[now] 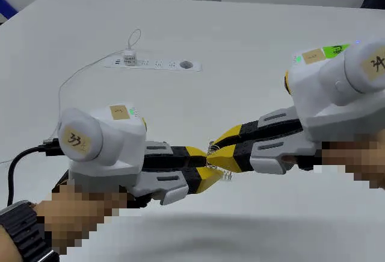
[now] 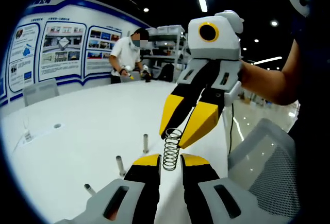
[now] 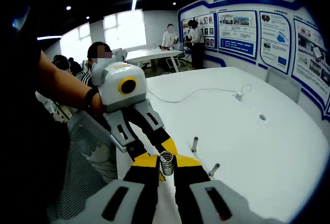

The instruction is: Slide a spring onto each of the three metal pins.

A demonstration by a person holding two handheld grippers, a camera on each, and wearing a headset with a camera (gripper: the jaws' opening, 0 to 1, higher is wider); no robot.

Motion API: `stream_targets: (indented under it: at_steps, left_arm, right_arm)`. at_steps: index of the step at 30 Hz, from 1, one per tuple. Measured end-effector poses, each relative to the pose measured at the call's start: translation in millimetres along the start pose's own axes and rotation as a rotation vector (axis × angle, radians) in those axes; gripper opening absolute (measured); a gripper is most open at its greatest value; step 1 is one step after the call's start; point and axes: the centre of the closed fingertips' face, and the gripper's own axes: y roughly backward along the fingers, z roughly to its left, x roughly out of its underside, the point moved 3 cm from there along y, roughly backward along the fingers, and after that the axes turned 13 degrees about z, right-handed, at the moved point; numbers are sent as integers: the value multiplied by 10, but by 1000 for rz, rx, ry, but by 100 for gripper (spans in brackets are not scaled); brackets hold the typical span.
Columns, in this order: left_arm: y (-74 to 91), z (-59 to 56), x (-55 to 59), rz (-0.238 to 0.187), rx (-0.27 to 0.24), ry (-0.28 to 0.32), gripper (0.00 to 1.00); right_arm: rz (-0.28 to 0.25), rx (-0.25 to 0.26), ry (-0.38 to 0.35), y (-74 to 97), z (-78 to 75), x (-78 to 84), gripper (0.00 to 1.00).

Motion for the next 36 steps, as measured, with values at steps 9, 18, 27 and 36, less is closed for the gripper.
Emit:
stream_targets:
  at_steps: [9, 18, 27, 36]
  left_arm:
    - [194, 59, 81, -4, -32, 12, 32]
    - [420, 122, 207, 15, -88, -7, 41]
    - [655, 247, 326, 3, -156, 27, 47]
    - [865, 340, 503, 12, -232, 57, 51]
  right_arm:
    - [-10, 89, -33, 236, -282, 80, 12]
    - [-28, 197, -105, 476, -620, 235, 12]
    - [-53, 276, -179, 586, -895, 397, 12]
    - [-43, 314, -234, 457, -1099, 579, 12]
